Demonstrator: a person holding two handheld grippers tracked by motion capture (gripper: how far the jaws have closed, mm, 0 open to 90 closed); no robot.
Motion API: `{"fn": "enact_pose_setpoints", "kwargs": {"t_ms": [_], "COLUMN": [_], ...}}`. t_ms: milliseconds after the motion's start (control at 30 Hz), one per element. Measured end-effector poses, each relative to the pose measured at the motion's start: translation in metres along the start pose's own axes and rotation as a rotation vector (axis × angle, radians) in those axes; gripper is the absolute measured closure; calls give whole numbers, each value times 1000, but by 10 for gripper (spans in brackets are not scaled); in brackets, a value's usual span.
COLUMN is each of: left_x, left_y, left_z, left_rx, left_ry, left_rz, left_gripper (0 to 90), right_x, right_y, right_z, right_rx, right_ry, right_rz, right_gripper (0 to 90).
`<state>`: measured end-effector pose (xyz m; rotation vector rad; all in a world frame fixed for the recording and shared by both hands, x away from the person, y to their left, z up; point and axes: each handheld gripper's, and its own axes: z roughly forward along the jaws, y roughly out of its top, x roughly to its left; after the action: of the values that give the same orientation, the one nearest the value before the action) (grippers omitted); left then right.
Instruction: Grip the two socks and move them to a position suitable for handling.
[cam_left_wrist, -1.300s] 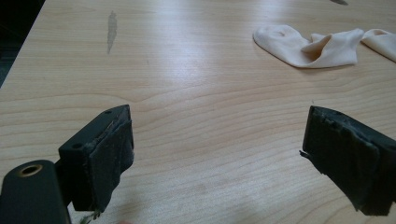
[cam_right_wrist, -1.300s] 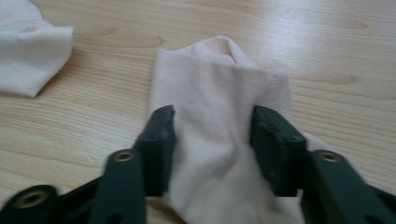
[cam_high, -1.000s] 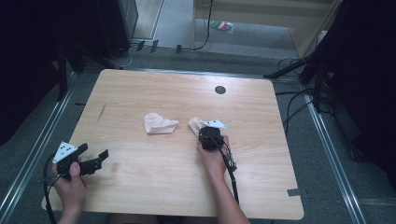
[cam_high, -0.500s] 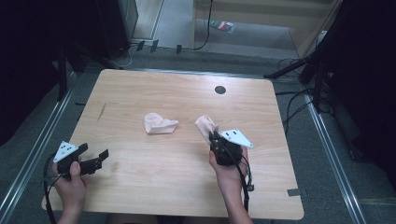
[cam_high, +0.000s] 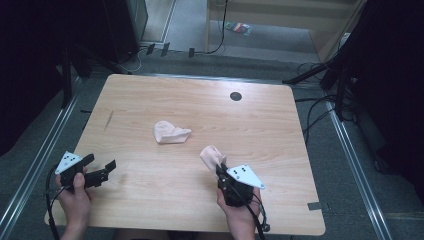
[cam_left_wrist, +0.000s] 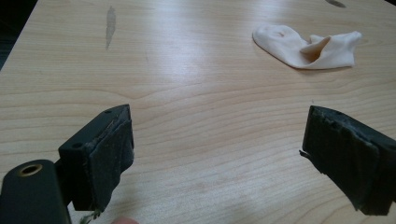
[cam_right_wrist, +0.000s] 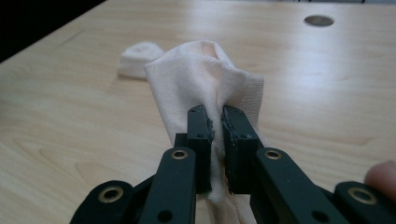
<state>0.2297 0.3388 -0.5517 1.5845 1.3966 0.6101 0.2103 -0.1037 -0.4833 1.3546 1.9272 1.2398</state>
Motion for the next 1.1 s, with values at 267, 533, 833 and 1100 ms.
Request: {"fn": "enact_pose_setpoints", "kwargs": {"t_ms": [267,533,833,1100], "left_x": [-2,-3,-26,-70], "left_y": [0,2,19,21], "left_z": [1,2,-5,0], "left_rx": [12,25,-21,-5], "left_ry": [7,21,-44,-165], "left_rz": [14,24,43,81], "left_gripper": [92,91,92,92], "right_x": [6,-1,-60,-59], "right_y": [-32,-29,-5,-22], "right_z": [32,38,8,21], "right_rx": [113,93,19,166], "right_ry": [14,94,37,24], "right_rz": [16,74,131,152], "right_gripper": [836,354,455,500]}}
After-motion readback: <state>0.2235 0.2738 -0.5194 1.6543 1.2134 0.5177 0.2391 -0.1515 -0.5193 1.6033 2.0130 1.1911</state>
